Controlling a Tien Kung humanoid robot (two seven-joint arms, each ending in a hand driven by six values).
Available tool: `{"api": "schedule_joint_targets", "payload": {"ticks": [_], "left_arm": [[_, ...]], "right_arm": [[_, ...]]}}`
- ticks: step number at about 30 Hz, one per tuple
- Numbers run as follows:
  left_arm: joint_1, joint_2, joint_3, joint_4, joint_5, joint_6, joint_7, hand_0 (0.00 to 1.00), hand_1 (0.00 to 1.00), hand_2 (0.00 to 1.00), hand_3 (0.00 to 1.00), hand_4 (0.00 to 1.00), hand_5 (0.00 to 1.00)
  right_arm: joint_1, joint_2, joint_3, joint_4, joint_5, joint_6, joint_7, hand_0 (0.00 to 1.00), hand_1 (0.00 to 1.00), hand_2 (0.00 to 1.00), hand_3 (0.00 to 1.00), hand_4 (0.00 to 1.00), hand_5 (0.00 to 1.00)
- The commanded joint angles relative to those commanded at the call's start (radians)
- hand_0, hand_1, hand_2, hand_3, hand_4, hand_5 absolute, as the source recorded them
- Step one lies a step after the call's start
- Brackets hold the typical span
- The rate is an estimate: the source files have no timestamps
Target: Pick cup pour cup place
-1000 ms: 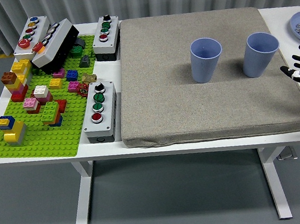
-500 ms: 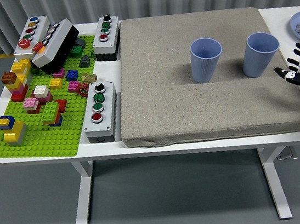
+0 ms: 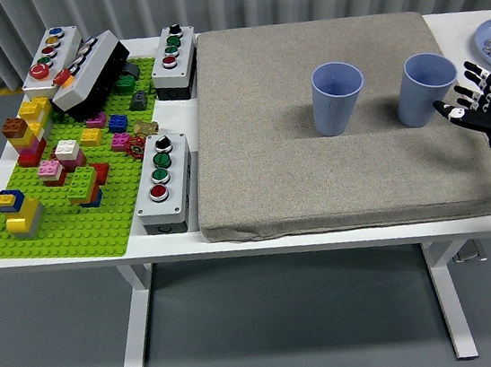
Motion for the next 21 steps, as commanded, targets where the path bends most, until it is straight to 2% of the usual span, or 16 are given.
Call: {"api": "schedule_joint_targets", "payload": {"ticks": [12, 13, 21], "left_arm": [[-0.002, 0.000, 0.010, 0.000, -0.004, -0.001, 0.000, 0.805, 0.751, 0.818, 0.720, 0.519, 0.998], [-0.002, 0.001, 0.012, 0.000, -0.006, -0.001, 0.000, 0.806, 0.751, 0.818, 0.721, 0.518, 0.998], [-0.002, 0.002, 0.022, 0.000, -0.011, -0.002, 0.000, 0.805, 0.751, 0.818, 0.721, 0.518, 0.998]], "right_arm": [[0.023, 0.004, -0.006, -0.034, -0.023, 0.034, -0.006, 0.945, 0.909, 0.988, 0.939, 0.852, 0.285], [0.026, 0.004, -0.012, -0.042, -0.023, 0.037, -0.008, 0.984, 0.941, 0.998, 0.984, 0.856, 0.292], [0.039, 0.014, -0.042, -0.077, -0.012, 0.041, -0.008, 0.993, 0.947, 0.998, 0.989, 0.859, 0.305]]}}
